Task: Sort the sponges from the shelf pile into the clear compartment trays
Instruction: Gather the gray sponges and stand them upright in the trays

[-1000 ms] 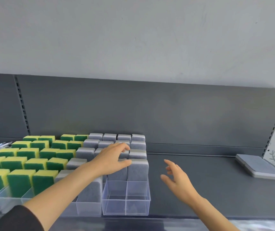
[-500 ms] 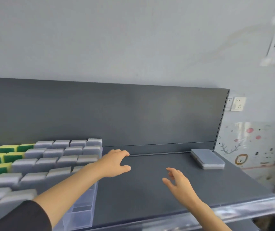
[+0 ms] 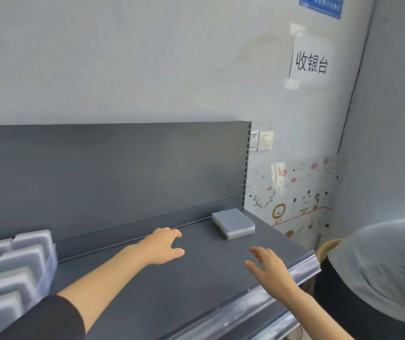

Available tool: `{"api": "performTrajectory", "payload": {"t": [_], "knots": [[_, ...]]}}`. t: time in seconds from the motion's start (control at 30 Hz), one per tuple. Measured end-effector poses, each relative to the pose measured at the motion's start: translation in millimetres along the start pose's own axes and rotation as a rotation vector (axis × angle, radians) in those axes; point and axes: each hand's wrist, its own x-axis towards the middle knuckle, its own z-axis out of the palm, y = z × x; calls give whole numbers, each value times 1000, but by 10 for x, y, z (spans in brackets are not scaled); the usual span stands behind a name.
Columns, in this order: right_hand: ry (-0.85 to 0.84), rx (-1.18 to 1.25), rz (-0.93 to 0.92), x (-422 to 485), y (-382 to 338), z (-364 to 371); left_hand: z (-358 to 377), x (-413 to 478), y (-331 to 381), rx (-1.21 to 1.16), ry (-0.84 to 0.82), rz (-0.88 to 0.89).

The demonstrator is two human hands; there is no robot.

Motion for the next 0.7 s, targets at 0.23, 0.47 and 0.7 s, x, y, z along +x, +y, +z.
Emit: {"api": "performTrajectory", "payload": {"t": [0.23,0.47,0.7], "knots": [[58,3,110,310,335,-184,68,775,360,13,-28,115],[48,-10,195,967,476,-163,162,1648,514,-20,-34,209],[21,24,300,1512,580,72,348,2430,504,-41,-66,272]]}}
